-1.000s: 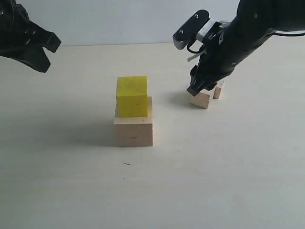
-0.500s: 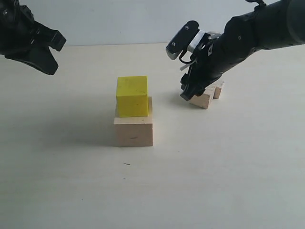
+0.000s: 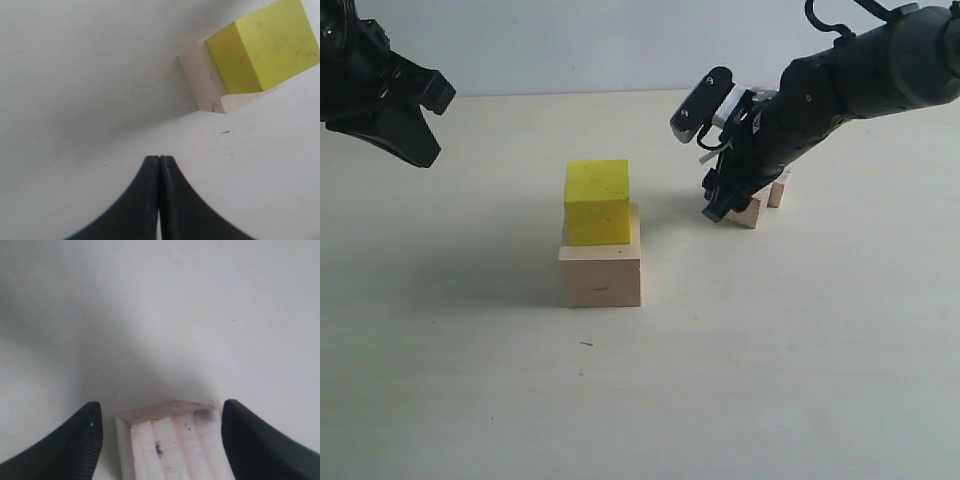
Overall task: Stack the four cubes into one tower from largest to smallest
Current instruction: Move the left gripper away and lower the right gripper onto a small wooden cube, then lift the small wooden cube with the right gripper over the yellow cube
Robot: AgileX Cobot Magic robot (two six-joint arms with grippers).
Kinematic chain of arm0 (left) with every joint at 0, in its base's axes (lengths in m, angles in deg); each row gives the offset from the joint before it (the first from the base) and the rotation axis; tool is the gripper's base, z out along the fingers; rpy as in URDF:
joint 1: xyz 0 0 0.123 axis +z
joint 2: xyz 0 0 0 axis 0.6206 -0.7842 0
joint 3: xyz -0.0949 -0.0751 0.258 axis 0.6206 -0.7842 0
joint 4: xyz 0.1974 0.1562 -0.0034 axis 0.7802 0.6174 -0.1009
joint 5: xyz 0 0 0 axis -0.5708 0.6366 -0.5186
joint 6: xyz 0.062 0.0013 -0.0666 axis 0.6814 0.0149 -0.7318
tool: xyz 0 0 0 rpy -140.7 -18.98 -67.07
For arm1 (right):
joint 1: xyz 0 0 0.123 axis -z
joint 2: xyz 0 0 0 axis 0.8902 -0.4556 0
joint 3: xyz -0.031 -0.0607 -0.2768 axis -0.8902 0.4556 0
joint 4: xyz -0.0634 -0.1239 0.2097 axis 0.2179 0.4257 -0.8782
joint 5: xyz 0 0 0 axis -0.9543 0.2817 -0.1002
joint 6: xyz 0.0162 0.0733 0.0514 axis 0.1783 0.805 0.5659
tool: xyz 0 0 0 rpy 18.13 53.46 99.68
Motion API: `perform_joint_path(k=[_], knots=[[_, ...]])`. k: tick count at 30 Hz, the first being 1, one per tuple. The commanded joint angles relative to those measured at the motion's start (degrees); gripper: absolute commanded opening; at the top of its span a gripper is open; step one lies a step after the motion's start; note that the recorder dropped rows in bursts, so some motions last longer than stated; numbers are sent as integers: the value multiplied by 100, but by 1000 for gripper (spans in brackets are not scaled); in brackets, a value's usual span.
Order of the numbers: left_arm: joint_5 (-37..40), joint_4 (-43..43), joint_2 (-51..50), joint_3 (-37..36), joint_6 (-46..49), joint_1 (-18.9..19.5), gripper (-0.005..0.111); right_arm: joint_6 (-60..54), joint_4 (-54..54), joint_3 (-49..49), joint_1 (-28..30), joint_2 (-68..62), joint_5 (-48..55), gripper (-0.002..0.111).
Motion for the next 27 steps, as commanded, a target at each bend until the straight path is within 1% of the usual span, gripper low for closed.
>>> perform_joint_path(k=[1, 7, 10, 11, 13, 20, 27], knots=[[22, -125, 66, 5, 111, -12, 0, 61, 32, -74, 136, -98, 151, 64], [10, -123, 66, 5, 181, -12, 0, 61, -17, -74, 136, -265, 331, 64], [-1, -123, 66, 5, 260, -12, 0, 61, -17, -74, 136, -266, 363, 57], [-1, -123, 66, 5, 260, -12, 0, 61, -17, -74, 136, -266, 363, 54], [-23, -123, 66, 5, 260, -12, 0, 61, -17, -74, 136, -224, 410, 43], [-83, -113, 66, 5, 397, -12, 0, 61, -127, -102, 136, 35, 688, 0], [-167, -100, 66, 5, 422, -12, 0, 36, -461, -125, 126, 618, 665, 0]])
